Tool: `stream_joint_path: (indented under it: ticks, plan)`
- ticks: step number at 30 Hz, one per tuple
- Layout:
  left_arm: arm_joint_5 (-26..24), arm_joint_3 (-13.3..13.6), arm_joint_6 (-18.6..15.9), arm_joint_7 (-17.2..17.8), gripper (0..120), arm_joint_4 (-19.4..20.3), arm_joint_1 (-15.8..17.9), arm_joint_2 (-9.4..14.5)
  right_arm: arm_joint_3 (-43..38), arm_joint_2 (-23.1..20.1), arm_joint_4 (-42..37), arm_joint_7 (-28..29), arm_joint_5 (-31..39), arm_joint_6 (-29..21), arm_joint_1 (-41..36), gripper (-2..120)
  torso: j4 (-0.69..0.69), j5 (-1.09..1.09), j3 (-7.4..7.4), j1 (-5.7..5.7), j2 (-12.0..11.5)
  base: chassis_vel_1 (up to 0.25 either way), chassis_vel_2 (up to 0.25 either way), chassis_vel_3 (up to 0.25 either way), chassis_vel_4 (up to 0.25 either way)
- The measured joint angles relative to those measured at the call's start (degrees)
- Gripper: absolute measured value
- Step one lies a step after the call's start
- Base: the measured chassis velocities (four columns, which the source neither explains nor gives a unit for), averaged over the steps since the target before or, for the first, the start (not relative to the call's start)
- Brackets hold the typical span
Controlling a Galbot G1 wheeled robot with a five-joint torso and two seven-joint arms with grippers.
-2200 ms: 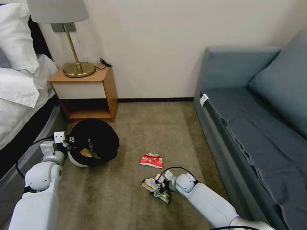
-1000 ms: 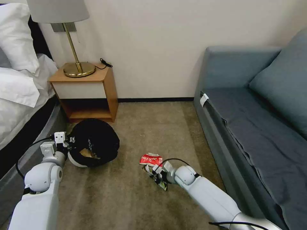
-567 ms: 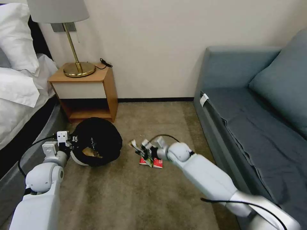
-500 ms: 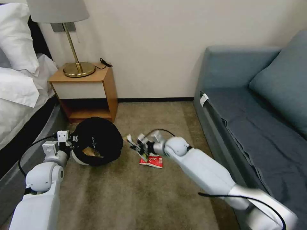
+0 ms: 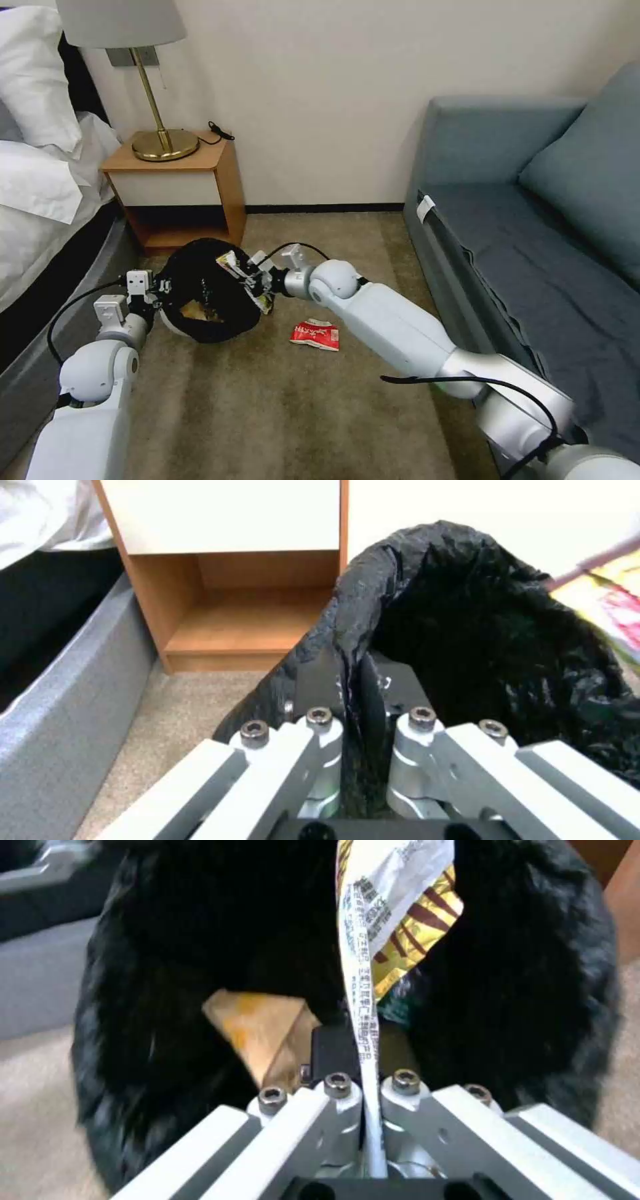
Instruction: Pick up the trash bin, then pick up the garbage on the floor and place it into the trash bin.
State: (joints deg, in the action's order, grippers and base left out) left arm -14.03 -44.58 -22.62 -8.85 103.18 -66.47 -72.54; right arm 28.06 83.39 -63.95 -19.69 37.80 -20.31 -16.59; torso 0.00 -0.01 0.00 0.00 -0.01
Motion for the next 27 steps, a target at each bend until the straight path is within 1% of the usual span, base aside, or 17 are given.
stream_joint_path:
  ticks: [2,8,10,12,13,14,15,19,20,22,24,25,27]
  plan:
    - [0.2,0.1,0.2,-0.1,4,0.1,-0.2,-0.1,0.4,1.5,2.3,0.5,0.3,1.7,0.3,0,0.0,0.0,0.0,0.0,0.0,0.0,0.0,0.0,0.0]
    - [0.2,0.0,0.7,-0.2,4,0.1,-0.5,-0.3,0.7,3.7,5.0,0.4,-0.5,4.0,0.2,0,-0.01,0.0,0.0,0.0,0.0,0.0,0.0,0.0,0.0]
    - [0.1,-0.2,1.1,-0.5,4,0.1,-0.9,-0.3,1.1,5.3,6.7,0.5,-1.6,5.5,-0.5,0,0.0,0.0,0.0,0.0,0.0,0.0,0.0,0.0,0.0]
    - [0.0,-0.2,1.2,-0.5,4,0.1,-1.0,-0.3,1.1,5.6,7.1,0.5,-1.8,5.8,-0.7,0,0.0,-0.01,0.0,0.0,0.0,0.0,0.0,0.0,0.0]
    - [-0.1,-0.2,1.2,-0.6,4,0.2,-1.1,-0.3,1.1,6.4,7.6,0.6,-2.1,6.3,-1.0,2,0.0,0.0,0.0,0.0,0.0,0.0,0.0,0.0,0.0]
    - [-0.3,-0.3,1.2,-0.6,4,0.5,-1.3,-0.3,1.2,7.8,8.1,1.2,-2.4,6.9,-1.7,15,0.0,0.0,0.0,0.0,0.0,0.0,0.0,0.0,0.0]
    - [-0.3,-0.3,1.2,-0.6,4,0.5,-1.3,-0.3,1.2,7.8,8.1,1.2,-2.4,6.9,-1.7,15,0.0,0.0,0.0,0.0,0.0,0.0,0.0,0.0,0.0]
    - [-0.4,-0.5,1.2,-0.6,4,0.7,-1.4,-0.3,1.5,7.9,7.6,1.5,-2.5,7.0,-1.8,33,0.0,0.0,0.0,0.0,0.0,0.0,0.0,0.0,0.0]
    - [-0.4,-0.5,1.2,-0.6,4,0.7,-1.4,-0.3,1.5,7.9,7.6,1.5,-2.5,7.0,-1.8,33,0.0,0.0,0.0,0.0,0.0,0.0,0.0,0.0,0.0]
    - [-0.4,-0.6,1.2,-0.6,4,0.7,-1.5,-0.3,1.5,7.3,7.4,1.6,-2.7,7.0,-1.8,41,0.0,0.0,0.0,0.0,0.0,0.0,0.0,0.0,0.0]
    - [-0.4,-0.6,1.5,-0.8,4,0.3,-1.5,-0.1,1.4,6.6,7.1,1.6,-2.8,6.9,-1.7,51,-0.01,0.01,0.0,0.0,0.0,0.0,0.0,0.0,0.0]
    - [-0.4,-0.6,1.5,-0.8,4,0.3,-1.5,-0.1,1.4,6.6,7.1,1.6,-2.8,6.9,-1.7,51,-0.01,0.01,0.0,0.0,0.0,0.0,0.0,0.0,0.0]
    - [-0.3,-0.7,1.6,-1.0,4,-0.2,-1.5,-0.1,1.2,6.1,6.9,1.6,-2.8,6.8,-1.7,59,-0.01,0.0,0.0,0.0,0.0,0.0,0.0,0.0,0.0]
